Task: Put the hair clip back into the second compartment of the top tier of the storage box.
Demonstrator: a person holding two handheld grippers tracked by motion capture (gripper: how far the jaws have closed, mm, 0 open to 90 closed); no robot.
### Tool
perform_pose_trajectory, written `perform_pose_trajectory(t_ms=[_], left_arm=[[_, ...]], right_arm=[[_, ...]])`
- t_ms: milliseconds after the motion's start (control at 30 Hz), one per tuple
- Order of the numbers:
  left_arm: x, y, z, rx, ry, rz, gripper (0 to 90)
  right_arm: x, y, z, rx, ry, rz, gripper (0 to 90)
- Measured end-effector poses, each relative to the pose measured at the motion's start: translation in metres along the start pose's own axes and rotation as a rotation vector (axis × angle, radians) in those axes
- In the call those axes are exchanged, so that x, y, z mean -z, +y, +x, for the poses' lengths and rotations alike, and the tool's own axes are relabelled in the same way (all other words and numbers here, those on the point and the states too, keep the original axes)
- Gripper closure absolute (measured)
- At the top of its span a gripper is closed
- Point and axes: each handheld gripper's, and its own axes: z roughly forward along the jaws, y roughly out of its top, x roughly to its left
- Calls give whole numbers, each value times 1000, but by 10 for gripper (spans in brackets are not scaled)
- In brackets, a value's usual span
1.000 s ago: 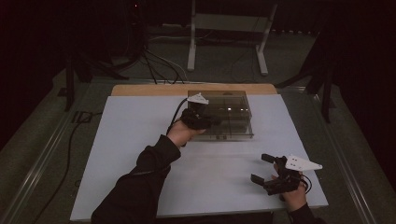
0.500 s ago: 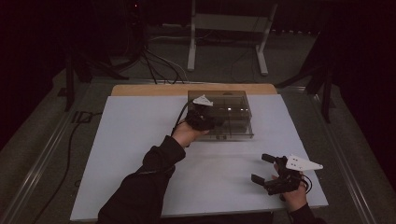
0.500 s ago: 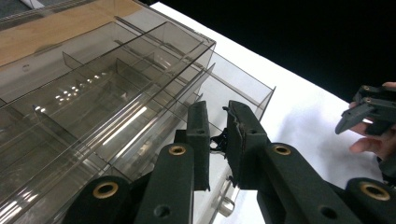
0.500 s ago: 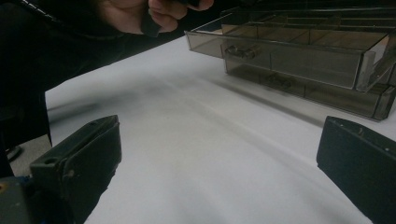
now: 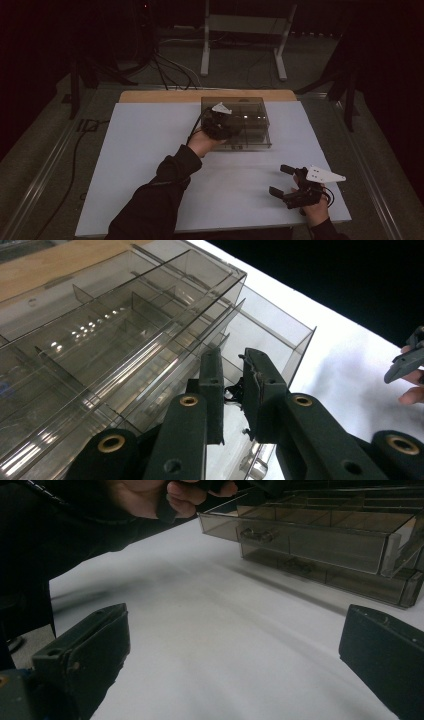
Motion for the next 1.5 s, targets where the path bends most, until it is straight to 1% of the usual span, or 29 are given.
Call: perform_pose_trajectory(t_ms=[67, 133, 167, 200, 267, 300, 333, 367, 400, 433, 467, 500, 533, 600, 633, 733, 767, 833, 867, 900, 967, 1100, 1167, 1200, 1267, 1333, 1367, 1433, 1500], left_arm=[[-1, 0, -1, -4, 8, 9, 796], [-2, 0, -1, -5, 9, 8, 787], [-2, 0, -1, -2, 17, 6, 766], [-3, 0, -1, 4, 22, 5, 764], [-2, 0, -1, 1, 35, 3, 716], [-2, 0, -1, 5, 42, 2, 677], [-1, 0, -2, 5, 47, -1, 665], [-1, 1, -2, 2, 55, -4, 625], [0, 1, -3, 3, 62, -5, 625], [1, 2, -4, -2, 71, -5, 569], [2, 2, -5, -5, 79, -7, 544], [2, 2, -5, -4, 76, -8, 522], [3, 2, -5, -3, 71, -9, 471], [3, 2, -6, -14, 78, -3, 462], [3, 2, -7, -16, 71, -3, 453], [4, 2, -9, -23, 70, -2, 355], [5, 2, -10, -33, 68, -3, 355], [6, 3, -11, -42, 74, -2, 298], [7, 4, -12, -42, 68, -2, 279], [8, 4, -12, -42, 68, -3, 273], [9, 5, -14, -50, 68, 4, 230], [11, 6, -16, -62, 88, 9, 197], [13, 7, -17, -60, 84, -7, 187], [13, 7, -17, -60, 81, -4, 171], [15, 7, -17, -63, 88, -4, 171], [16, 8, -16, -52, 94, -7, 162], [17, 8, -16, -48, 87, -8, 157], [19, 8, -15, -50, 83, -8, 118], [21, 8, -14, -43, 87, -14, 117]], right_arm=[[0, 0, 0, -1, 0, 4, 0], [0, 0, 0, 0, 0, 5, 0], [0, 0, 0, -1, 0, 6, 0], [-1, 0, 0, 1, 0, 7, 0], [0, 0, 0, 0, 1, 6, 0], [0, 0, 0, -1, 1, 7, 0], [0, 0, 0, 0, 1, 7, 0], [0, 0, 0, -1, 1, 7, 0], [0, 0, 0, -1, 1, 7, 0], [0, 0, 0, -1, 1, 7, 0], [0, 0, 0, -2, 1, 6, 0], [0, 0, 0, -2, 1, 5, 0], [-1, 0, 0, -1, 2, 7, 0], [-1, 0, 0, -1, 2, 8, 0], [-1, 0, 0, 0, 2, 7, 0], [-1, -1, 0, 0, 1, 8, 0], [-1, -1, 0, 0, 1, 8, 0], [-1, -1, -1, -1, 1, 9, 0], [-1, -1, -1, -1, 2, 9, 0], [-1, -1, -1, -2, 3, 9, 0], [0, -1, -2, -4, 3, 10, 0], [0, -2, -3, -11, 5, 6, 0], [0, -2, -3, -12, 7, 6, 0], [0, -2, -3, -11, 6, 8, 0], [-1, -2, -3, -10, 7, 8, 0], [-1, -2, -4, -10, 8, 10, 0], [-1, -2, -4, -11, 9, 9, 0], [-1, -2, -4, -12, 10, 9, 0], [-1, -2, -4, -10, 10, 10, 0]])
